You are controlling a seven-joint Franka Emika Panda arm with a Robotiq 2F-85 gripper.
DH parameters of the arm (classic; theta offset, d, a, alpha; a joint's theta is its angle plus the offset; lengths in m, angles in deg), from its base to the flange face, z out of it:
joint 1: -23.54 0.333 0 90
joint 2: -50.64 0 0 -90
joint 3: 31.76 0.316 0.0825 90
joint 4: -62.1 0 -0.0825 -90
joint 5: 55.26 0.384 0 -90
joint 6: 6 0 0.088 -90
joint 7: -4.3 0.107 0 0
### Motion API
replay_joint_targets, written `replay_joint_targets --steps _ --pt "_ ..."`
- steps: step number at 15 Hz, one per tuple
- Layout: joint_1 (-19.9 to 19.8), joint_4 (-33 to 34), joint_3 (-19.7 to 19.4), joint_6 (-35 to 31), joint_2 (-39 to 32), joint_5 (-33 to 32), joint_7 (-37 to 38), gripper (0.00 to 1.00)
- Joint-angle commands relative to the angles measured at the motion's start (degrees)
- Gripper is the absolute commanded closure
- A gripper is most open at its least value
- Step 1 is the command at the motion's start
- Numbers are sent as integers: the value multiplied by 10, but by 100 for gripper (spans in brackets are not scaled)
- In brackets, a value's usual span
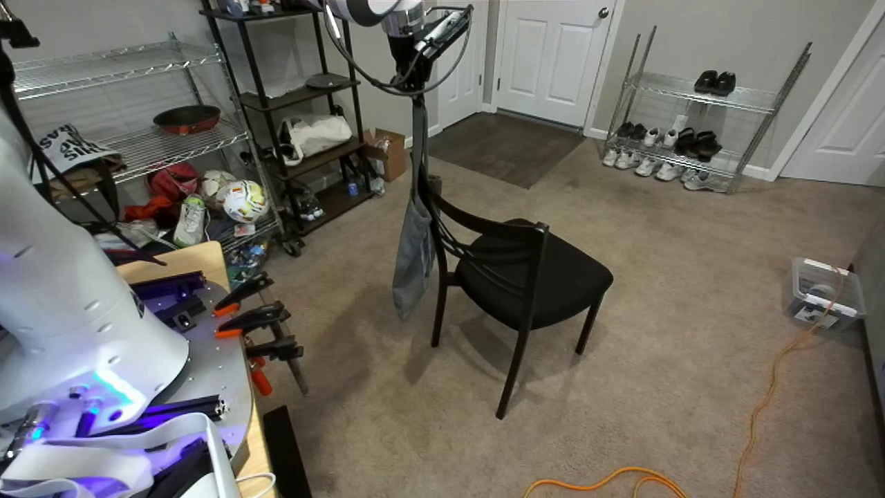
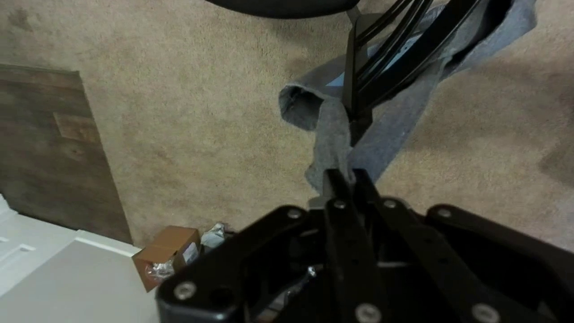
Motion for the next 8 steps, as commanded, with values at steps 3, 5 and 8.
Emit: replay_joint_targets --steps 3,5,8 --pt "-57 -32 33 -32 17 128 -102 98" --pt "-62 -32 31 -26 15 151 -121 98" --pt "-62 -33 27 -24 13 166 -128 98"
